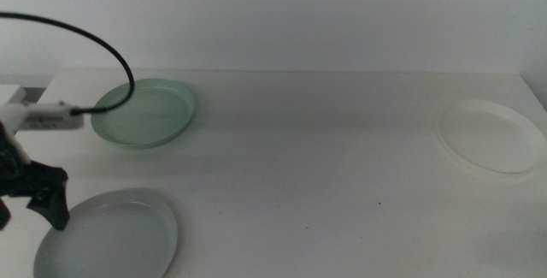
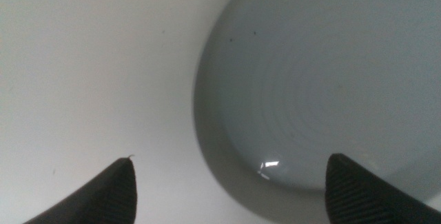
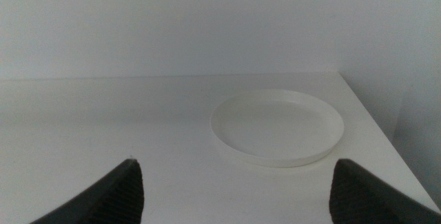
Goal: Stack the three bowls on top of each other.
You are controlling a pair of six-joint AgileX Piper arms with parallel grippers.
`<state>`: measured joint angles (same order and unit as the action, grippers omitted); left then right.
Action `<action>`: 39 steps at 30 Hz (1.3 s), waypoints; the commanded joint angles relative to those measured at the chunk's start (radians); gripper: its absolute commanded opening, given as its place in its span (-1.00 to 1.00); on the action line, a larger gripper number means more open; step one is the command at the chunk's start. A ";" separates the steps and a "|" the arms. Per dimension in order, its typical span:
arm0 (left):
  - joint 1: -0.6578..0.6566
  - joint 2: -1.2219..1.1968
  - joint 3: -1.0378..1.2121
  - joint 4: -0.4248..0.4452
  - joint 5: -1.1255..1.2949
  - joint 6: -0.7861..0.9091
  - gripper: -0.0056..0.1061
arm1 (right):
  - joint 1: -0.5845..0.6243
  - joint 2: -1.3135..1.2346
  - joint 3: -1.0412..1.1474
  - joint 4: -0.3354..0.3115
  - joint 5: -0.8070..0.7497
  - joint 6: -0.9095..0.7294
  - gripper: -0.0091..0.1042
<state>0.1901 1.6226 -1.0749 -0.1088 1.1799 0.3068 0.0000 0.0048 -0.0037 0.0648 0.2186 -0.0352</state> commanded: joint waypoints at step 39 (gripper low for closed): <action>-0.114 0.110 -0.023 0.053 -0.012 -0.167 -0.93 | 0.001 -0.005 0.004 -0.003 -0.009 -0.007 0.68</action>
<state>0.1027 1.7830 -1.0882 -0.0640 1.1675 0.1963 0.0000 0.0048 -0.0037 0.0648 0.2186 -0.0352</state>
